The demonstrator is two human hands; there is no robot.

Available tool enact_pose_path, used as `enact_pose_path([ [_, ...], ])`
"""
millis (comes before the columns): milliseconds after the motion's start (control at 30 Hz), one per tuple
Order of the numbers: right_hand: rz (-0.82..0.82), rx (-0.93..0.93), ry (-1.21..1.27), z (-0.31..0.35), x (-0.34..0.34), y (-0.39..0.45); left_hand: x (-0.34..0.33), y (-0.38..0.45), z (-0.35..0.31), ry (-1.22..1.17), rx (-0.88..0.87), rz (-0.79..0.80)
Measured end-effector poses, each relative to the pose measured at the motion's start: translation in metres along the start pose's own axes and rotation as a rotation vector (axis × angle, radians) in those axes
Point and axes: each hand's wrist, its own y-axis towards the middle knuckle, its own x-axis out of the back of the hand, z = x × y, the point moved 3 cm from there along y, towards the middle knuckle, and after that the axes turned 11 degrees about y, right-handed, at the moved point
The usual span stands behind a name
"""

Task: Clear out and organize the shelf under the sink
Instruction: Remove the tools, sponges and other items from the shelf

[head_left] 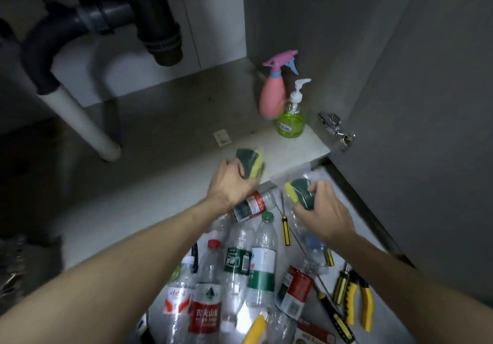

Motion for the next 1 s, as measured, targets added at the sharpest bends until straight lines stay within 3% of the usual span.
enact_pose_path([
  [167,0.026,-0.034,-0.122,-0.042,0.022,-0.072,-0.024,-0.092,0.007,0.144,-0.179,0.014],
  [267,0.067,-0.069,-0.177,-0.066,0.033,-0.106,-0.050,-0.140,0.018,0.309,-0.426,0.190],
  [433,0.308,-0.115,-0.312,-0.094,0.042,-0.131,-0.084,-0.187,0.036,0.537,-0.696,0.458],
  [567,0.225,-0.146,-0.253,-0.090,0.050,-0.117,-0.082,-0.188,0.036,0.515,-0.641,0.519],
  [733,0.100,-0.083,-0.079,-0.052,0.051,-0.069,-0.060,-0.151,0.018,0.362,-0.497,0.438],
  [1000,-0.073,0.050,0.078,0.047,0.071,0.059,0.021,-0.023,-0.027,0.209,-0.275,0.135],
])
